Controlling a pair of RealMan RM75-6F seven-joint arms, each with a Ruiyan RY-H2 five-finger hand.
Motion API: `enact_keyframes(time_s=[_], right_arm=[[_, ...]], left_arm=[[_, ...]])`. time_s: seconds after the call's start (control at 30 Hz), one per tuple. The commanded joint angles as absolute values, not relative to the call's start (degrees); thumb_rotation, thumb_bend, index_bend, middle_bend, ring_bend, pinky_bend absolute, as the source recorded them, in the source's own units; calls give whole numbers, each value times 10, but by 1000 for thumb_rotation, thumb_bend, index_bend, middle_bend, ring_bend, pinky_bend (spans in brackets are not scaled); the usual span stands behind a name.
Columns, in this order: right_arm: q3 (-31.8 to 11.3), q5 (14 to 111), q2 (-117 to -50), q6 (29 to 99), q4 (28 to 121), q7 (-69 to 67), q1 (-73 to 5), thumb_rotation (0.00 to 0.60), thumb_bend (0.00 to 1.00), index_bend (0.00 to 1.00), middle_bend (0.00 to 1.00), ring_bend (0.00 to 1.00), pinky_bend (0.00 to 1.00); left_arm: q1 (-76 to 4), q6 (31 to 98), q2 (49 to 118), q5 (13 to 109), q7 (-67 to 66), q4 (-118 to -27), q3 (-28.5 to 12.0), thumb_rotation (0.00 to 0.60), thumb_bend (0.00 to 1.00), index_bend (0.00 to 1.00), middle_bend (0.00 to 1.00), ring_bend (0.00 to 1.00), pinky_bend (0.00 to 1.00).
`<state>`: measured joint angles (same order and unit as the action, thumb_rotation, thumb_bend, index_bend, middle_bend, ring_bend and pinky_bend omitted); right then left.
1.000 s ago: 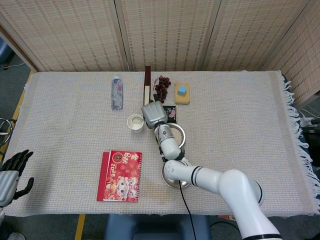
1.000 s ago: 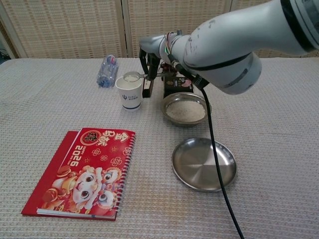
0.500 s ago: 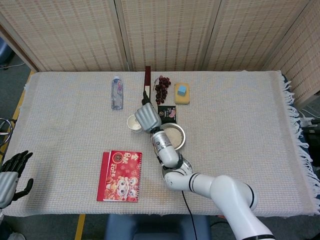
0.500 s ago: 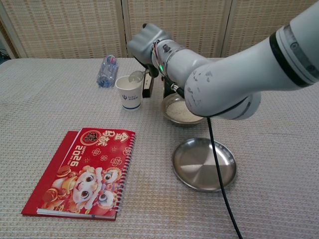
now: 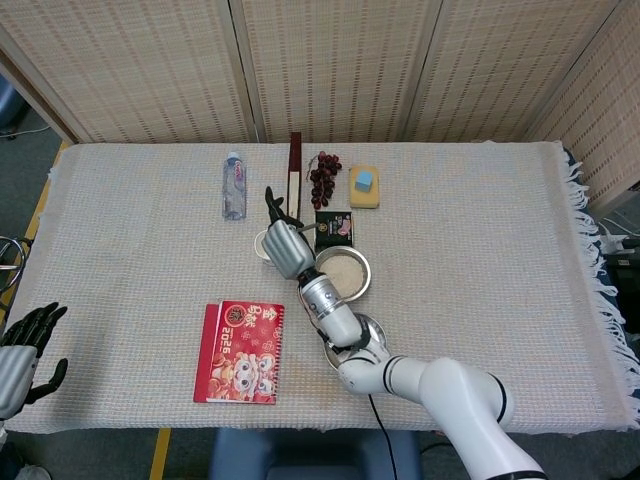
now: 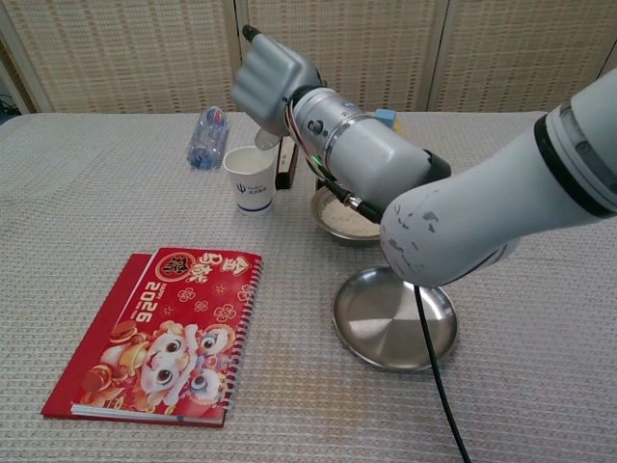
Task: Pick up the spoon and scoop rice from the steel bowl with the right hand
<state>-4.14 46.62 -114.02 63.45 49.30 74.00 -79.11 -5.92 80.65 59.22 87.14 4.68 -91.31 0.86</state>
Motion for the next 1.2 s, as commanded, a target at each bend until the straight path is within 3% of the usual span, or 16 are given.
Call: enact_keyframes(time_s=[0.03,0.13,0.23,0.37,0.57,0.83,1.2], right_arm=[[-67,488,-1131,664,527,702,-770,600,328,948,598,213,11],[-104,481,-1095,680,624,631,-733,600,328,946,598,213,11],[-128,465,-1014,678,793,554,-679,600,328,946,598,213,11],[-110,505,-923,706,936,500,-620,600,328,946,598,214,11],[-54,543,-838,710,1057,438,-548,600,328,946,598,214,11],[7,572,-840,672,1040,410,-506,600,328,946,598,214,11],[17,571,-896,614,966,383,-486,600,328,941,598,214,11]], left_arm=[[-58,808,592,872,46,-913,9,600,480,0,0,0,132],[-56,811,591,872,49,-913,9,600,480,0,0,0,131],[-55,812,591,872,49,-911,9,600,479,0,0,0,132],[-56,811,595,872,41,-913,10,600,478,0,0,0,132],[-53,814,597,872,25,-920,10,600,479,0,0,0,133],[-53,816,603,878,4,-926,13,600,480,0,0,0,133],[-53,815,600,877,12,-925,12,600,479,0,0,0,134]])
